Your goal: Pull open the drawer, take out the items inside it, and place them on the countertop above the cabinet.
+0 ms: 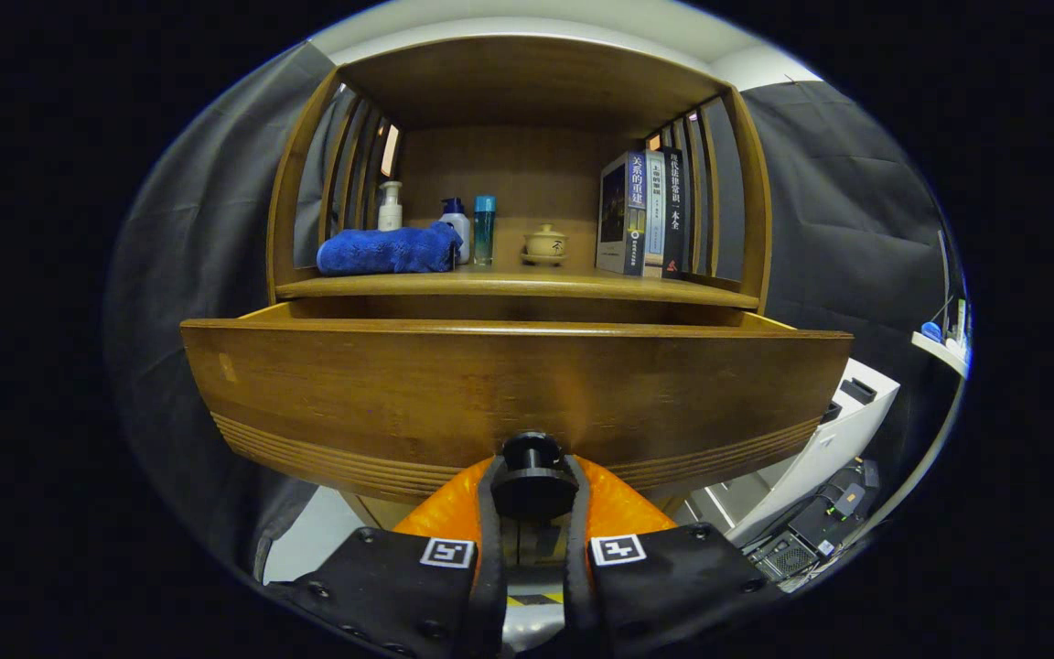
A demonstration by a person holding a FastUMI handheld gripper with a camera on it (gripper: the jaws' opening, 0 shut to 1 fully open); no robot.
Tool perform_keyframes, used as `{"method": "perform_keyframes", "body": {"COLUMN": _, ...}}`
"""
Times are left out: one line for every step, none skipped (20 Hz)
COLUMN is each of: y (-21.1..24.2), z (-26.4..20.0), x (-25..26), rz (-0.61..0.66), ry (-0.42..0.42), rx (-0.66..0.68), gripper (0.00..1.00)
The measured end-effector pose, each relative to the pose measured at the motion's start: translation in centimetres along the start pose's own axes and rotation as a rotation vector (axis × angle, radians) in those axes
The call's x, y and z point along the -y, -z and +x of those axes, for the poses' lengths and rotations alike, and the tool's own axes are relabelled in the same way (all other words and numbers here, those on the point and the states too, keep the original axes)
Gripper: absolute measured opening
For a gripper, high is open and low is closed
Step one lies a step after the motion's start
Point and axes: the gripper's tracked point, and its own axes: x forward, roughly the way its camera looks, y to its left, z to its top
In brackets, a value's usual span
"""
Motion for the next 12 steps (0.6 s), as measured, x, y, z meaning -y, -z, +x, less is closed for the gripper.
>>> {"method": "perform_keyframes", "body": {"y": 0.2, "z": -0.4, "x": 0.0, "rz": -0.001, "ry": 0.005, "rx": -0.006, "gripper": 0.33}}
{"method": "perform_keyframes", "body": {"y": 0.5, "z": -0.8, "x": 0.1, "rz": 0.000, "ry": 0.011, "rx": -0.016, "gripper": 0.33}}
{"method": "perform_keyframes", "body": {"y": 1.0, "z": -1.3, "x": 0.0, "rz": -0.007, "ry": 0.016, "rx": -0.030, "gripper": 0.33}}
{"method": "perform_keyframes", "body": {"y": 1.1, "z": -1.7, "x": 0.1, "rz": -0.011, "ry": 0.022, "rx": -0.035, "gripper": 0.33}}
{"method": "perform_keyframes", "body": {"y": 1.4, "z": -1.8, "x": 0.1, "rz": -0.013, "ry": 0.025, "rx": -0.039, "gripper": 0.33}}
{"method": "perform_keyframes", "body": {"y": 1.5, "z": -2.2, "x": 0.1, "rz": -0.019, "ry": 0.023, "rx": -0.047, "gripper": 0.33}}
{"method": "perform_keyframes", "body": {"y": 1.4, "z": -2.5, "x": 0.1, "rz": -0.021, "ry": 0.026, "rx": -0.043, "gripper": 0.33}}
{"method": "perform_keyframes", "body": {"y": 1.7, "z": -2.8, "x": 0.1, "rz": -0.023, "ry": 0.025, "rx": -0.054, "gripper": 0.33}}
{"method": "perform_keyframes", "body": {"y": 1.8, "z": -3.2, "x": 0.1, "rz": -0.022, "ry": 0.025, "rx": -0.059, "gripper": 0.33}}
{"method": "perform_keyframes", "body": {"y": 2.0, "z": -3.6, "x": 0.1, "rz": -0.021, "ry": 0.026, "rx": -0.066, "gripper": 0.33}}
{"method": "perform_keyframes", "body": {"y": 2.1, "z": -3.8, "x": 0.2, "rz": -0.018, "ry": 0.030, "rx": -0.068, "gripper": 0.33}}
{"method": "perform_keyframes", "body": {"y": 2.2, "z": -4.1, "x": 0.2, "rz": -0.016, "ry": 0.034, "rx": -0.065, "gripper": 0.33}}
